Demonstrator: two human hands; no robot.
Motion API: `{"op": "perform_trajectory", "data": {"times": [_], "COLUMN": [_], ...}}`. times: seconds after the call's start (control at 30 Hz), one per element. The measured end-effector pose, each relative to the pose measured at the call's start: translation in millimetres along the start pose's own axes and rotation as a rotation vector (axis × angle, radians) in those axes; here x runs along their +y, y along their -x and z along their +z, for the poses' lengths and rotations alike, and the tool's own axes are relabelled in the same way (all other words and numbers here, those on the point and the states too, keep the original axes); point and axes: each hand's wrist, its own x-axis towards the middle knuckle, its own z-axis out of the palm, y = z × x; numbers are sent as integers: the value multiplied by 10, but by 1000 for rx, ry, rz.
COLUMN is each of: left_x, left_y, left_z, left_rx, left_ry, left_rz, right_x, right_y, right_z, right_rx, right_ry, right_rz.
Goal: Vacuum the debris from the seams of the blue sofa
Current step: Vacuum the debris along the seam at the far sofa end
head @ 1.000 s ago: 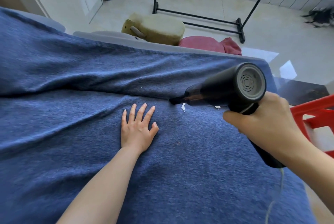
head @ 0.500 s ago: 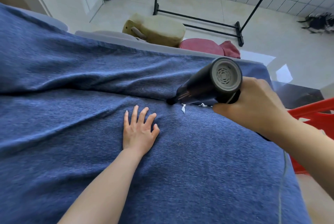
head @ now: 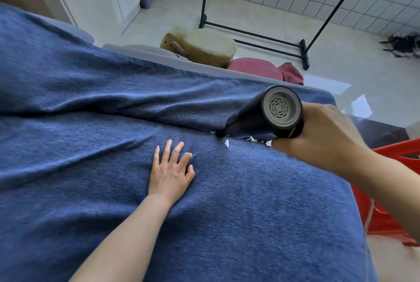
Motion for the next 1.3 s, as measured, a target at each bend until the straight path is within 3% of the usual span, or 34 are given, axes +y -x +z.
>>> {"op": "perform_trajectory", "data": {"times": [0.27,0.47,0.8,1.13,1.3], "left_x": [0,14,107,777,832], "left_y": [96,99,44,-125,-53], "left_z": [-8,-32,-206,-197,-167], "left_rx": [1,-21,-146,-325,-299], "left_ry": [-48,-63,24,63,16], "left_rz": [16,2,-84,-64,-86], "right_x": [32,62,284,477,576], "right_y": [-18,-149,48,356,403], "right_z": [-43,135,-138,-238,-183], "right_rx": [39,-52,2,2,-1], "right_ry": [-39,84,12,-152,-95], "right_rz": [-49,-89,-100,32,9]}}
